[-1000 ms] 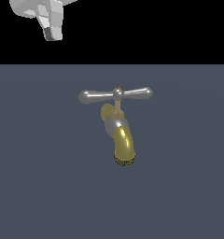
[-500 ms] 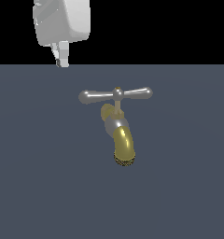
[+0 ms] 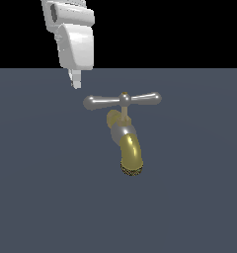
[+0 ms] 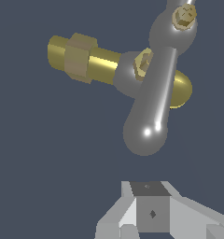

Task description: Turn on the faucet by rotating a designated handle.

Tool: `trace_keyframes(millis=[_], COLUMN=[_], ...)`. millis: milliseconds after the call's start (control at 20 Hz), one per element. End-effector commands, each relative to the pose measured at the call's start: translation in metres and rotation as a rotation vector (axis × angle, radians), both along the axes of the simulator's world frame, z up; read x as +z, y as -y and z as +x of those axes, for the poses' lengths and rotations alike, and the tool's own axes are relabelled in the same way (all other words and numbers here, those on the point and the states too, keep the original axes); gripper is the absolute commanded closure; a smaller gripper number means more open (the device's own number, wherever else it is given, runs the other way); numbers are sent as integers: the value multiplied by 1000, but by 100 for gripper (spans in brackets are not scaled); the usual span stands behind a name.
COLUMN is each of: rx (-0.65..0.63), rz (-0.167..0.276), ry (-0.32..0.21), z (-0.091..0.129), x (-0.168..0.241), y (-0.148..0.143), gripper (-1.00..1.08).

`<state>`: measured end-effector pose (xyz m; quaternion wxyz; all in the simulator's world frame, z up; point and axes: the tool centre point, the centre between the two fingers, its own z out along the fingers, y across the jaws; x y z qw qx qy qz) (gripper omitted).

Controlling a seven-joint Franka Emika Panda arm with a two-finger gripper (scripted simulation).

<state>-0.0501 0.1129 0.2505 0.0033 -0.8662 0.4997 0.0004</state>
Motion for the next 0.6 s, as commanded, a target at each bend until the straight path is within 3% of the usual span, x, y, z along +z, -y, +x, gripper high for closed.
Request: trace_keyframes(millis=[0, 550], rx=[-50, -208], rz=[-1, -6], ry=[0, -3], z=[12, 48], x=[-11, -45], y=[2, 13], gripper=[108, 108])
